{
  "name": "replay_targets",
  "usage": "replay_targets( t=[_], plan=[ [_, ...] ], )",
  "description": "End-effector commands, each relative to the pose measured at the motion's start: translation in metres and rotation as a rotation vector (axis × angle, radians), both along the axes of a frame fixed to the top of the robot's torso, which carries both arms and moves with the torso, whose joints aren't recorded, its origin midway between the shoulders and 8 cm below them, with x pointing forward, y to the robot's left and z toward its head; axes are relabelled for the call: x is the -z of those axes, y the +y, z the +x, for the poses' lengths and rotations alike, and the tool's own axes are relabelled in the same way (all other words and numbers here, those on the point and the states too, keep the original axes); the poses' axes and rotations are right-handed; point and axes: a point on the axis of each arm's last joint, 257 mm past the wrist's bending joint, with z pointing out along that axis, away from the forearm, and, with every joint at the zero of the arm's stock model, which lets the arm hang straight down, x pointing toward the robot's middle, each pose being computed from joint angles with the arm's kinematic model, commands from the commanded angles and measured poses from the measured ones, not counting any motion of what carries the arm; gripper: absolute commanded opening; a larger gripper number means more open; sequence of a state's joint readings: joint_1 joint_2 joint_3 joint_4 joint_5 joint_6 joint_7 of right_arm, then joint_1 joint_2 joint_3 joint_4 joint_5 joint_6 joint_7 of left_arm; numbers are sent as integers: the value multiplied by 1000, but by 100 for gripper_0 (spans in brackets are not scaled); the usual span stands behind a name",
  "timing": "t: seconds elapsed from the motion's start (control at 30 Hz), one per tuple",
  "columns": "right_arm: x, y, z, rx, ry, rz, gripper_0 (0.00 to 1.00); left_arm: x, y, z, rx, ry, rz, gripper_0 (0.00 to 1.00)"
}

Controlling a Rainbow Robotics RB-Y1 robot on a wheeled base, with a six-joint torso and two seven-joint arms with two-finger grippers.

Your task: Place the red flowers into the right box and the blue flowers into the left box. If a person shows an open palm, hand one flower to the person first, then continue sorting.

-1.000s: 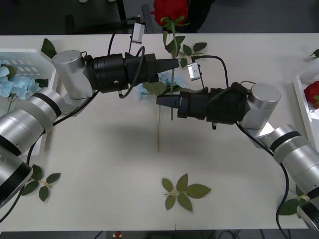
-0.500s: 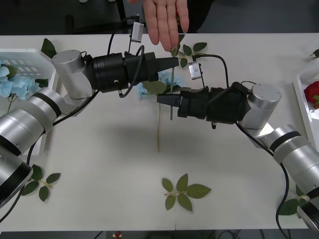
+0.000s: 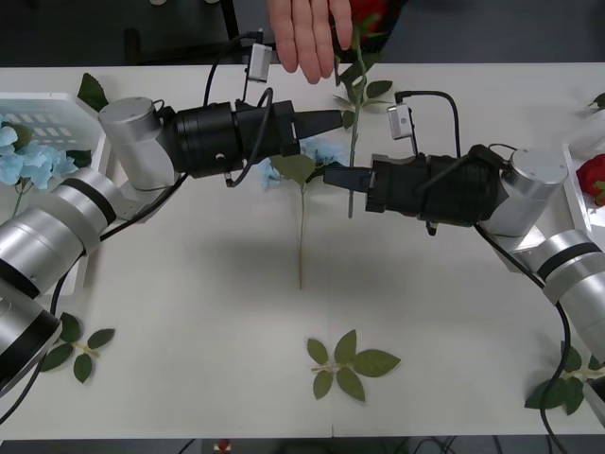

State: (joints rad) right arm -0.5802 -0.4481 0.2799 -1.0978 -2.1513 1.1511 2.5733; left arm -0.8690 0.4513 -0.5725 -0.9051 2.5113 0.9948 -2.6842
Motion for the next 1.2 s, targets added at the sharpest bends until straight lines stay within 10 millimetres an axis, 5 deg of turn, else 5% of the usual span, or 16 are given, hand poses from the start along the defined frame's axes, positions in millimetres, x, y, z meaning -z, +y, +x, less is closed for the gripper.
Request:
replay_targets(
  t=[0.03, 0.2, 0.43, 0.6, 0.73, 1.0, 1.2],
  plan=[
    [-24, -8, 5, -3, -71, 2, 0, -3, -1, -6, 14, -20, -10, 100],
    [-29, -32, 6, 4, -110, -19, 0, -4, -2, -6, 14, -19, -15, 100],
    [-34, -96, -7, 13, -162, -66, 0, -5, 0, -5, 12, -16, -19, 100],
    [-59, -121, -21, 52, -255, -60, 0, -6, 0, -5, 12, -16, -20, 100],
    [-87, -119, -23, 112, -396, -102, 0, -7, 0, -5, 13, -16, -22, 100],
    [-179, -64, -3, 356, -628, -151, 0, -7, 1, -5, 11, -16, -24, 100],
    [-202, -35, 22, 482, -687, -166, 0, -7, 0, -5, 12, -15, -25, 100]
  ],
)
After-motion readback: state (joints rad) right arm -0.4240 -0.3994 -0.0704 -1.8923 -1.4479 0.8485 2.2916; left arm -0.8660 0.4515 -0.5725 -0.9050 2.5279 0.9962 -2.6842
